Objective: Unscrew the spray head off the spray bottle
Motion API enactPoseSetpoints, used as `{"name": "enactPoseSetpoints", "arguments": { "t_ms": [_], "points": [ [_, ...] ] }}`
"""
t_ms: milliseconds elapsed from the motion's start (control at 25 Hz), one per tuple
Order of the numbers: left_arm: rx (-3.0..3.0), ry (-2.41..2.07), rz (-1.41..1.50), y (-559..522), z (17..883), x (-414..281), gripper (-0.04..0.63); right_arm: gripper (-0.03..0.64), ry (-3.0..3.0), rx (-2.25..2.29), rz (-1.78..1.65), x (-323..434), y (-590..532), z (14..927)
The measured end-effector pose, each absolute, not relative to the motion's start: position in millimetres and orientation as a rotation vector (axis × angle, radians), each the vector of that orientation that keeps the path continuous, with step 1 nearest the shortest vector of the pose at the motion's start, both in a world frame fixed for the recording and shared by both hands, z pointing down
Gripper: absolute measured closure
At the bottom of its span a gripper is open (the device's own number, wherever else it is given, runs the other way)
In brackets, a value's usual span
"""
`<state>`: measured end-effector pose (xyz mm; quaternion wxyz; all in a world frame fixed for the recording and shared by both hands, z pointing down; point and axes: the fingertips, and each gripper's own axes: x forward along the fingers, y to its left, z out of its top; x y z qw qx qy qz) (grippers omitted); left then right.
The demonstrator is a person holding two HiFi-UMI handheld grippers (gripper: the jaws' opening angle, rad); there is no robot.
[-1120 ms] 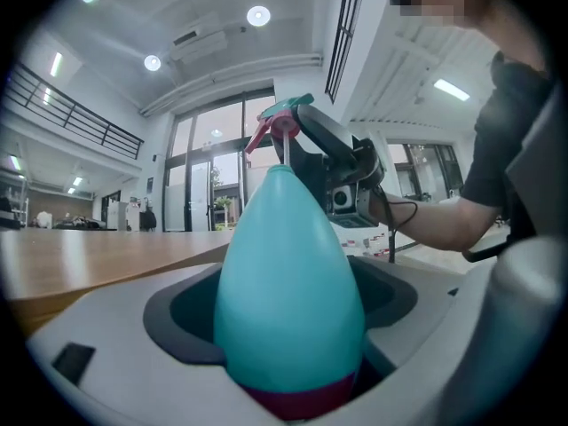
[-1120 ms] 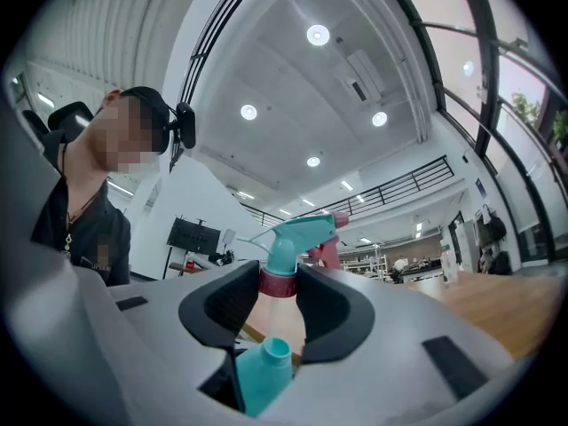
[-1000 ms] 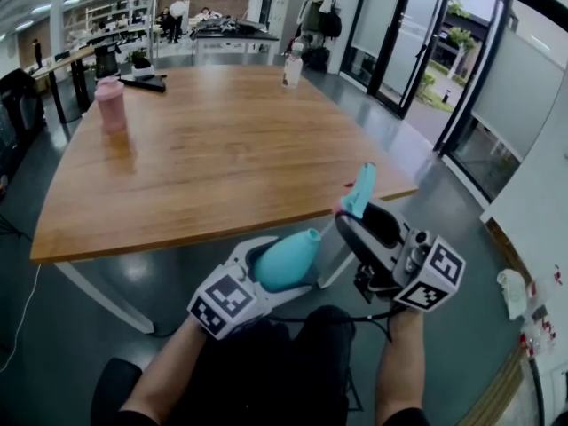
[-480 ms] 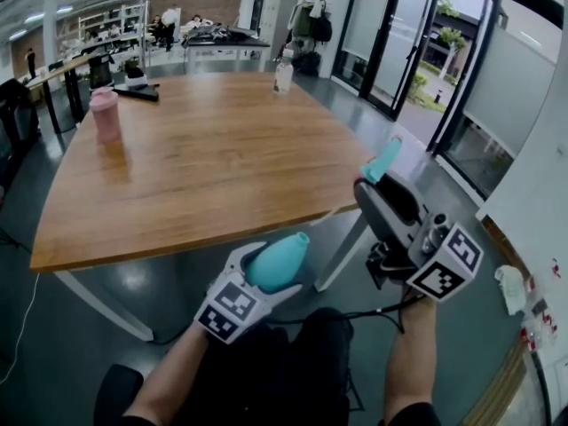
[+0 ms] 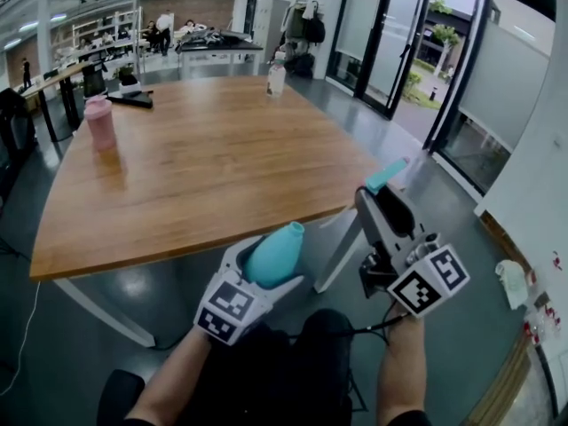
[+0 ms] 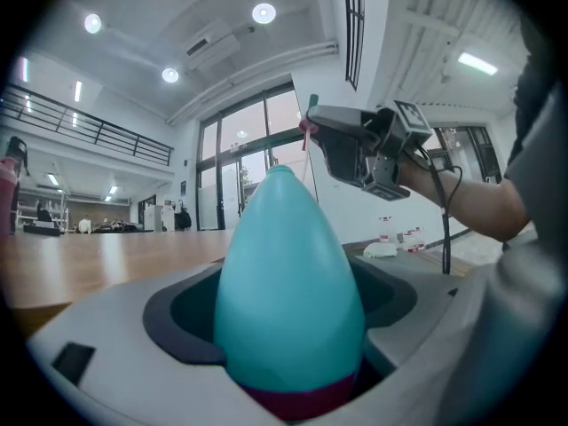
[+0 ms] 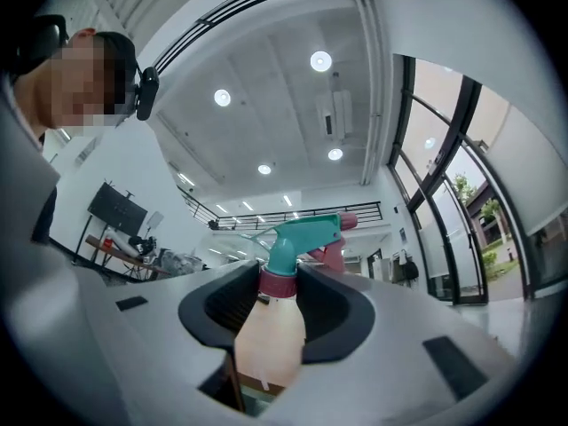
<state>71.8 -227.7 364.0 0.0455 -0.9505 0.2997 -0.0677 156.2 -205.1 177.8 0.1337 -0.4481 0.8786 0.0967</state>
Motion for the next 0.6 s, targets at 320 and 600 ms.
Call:
{"name": "enactPoseSetpoints", "arguments": {
  "t_ms": [320,600],
  "points": [
    [-2.906,0.888,-0.147,-225.9,346.1,83.7,0.164,0.474,2.489,-1.47,0.246,166.0,-206.2,210.9],
    [-2.922,0.849,-0.124,-223.3,339.9,100.5,0.164,0.474,2.457,-1.604,0.239,176.5,-204.1,232.7]
  ]
}}
